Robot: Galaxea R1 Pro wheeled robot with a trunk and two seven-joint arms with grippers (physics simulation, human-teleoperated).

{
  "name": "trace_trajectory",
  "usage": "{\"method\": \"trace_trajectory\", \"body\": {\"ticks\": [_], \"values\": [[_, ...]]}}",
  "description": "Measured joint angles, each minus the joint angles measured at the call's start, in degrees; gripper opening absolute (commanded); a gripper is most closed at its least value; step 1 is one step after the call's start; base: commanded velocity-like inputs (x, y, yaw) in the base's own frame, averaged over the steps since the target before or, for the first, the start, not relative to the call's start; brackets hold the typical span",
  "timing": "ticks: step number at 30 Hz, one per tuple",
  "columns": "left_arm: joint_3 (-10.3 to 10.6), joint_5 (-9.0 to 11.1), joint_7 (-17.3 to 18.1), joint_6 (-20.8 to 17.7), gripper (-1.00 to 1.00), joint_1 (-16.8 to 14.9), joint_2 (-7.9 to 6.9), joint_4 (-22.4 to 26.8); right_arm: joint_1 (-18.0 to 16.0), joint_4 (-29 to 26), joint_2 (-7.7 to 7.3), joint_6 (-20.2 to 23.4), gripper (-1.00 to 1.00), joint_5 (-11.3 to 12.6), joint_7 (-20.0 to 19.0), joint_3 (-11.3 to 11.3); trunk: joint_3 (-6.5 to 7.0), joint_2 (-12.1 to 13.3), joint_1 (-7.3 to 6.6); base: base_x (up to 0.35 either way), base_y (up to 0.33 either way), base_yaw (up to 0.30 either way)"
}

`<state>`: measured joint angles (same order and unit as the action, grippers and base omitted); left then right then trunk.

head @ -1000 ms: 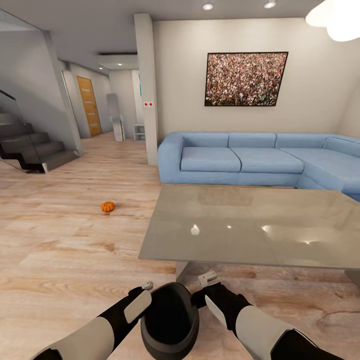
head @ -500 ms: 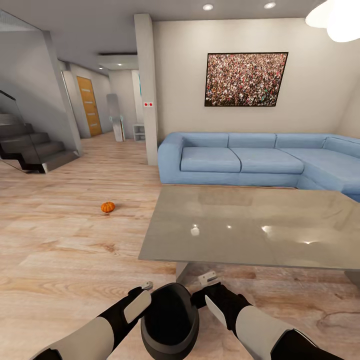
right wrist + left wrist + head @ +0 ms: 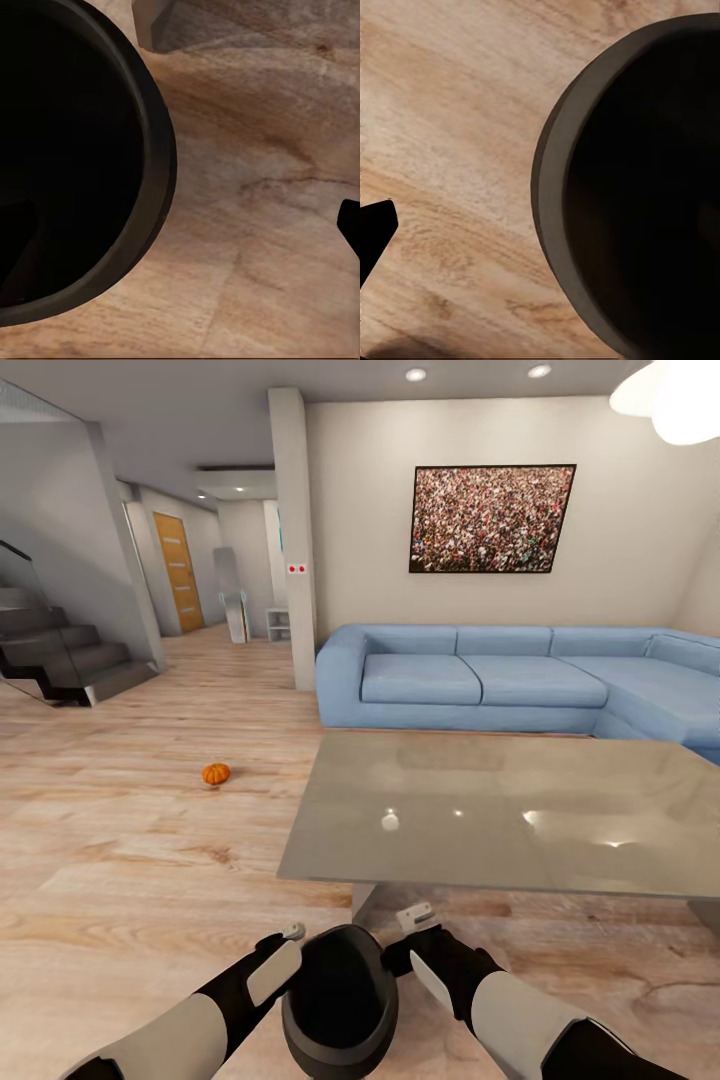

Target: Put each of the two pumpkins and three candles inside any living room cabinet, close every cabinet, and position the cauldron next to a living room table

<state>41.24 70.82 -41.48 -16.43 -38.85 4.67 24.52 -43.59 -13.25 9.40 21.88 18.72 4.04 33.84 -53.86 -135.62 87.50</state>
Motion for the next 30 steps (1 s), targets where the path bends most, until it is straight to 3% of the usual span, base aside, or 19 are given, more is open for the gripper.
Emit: {"method": "trace_trajectory", "body": {"ticks": [8, 30], "values": [[0.0, 0.3, 0.1, 0.1, 1.00, 0.0, -0.01, 0.0, 0.0, 0.0, 0.00, 0.0, 1.00, 0.0, 0.0, 0.0, 0.00, 0.0, 0.00, -0.206, 0.000, 0.000], [0.0, 0.4, 0.1, 0.1, 1.00, 0.0, -0.10, 0.3, 0.0, 0.0, 0.00, 0.0, 1.00, 0.0, -0.1, 0.0, 0.00, 0.0, 0.00, -0.007, 0.000, 0.000]]}}
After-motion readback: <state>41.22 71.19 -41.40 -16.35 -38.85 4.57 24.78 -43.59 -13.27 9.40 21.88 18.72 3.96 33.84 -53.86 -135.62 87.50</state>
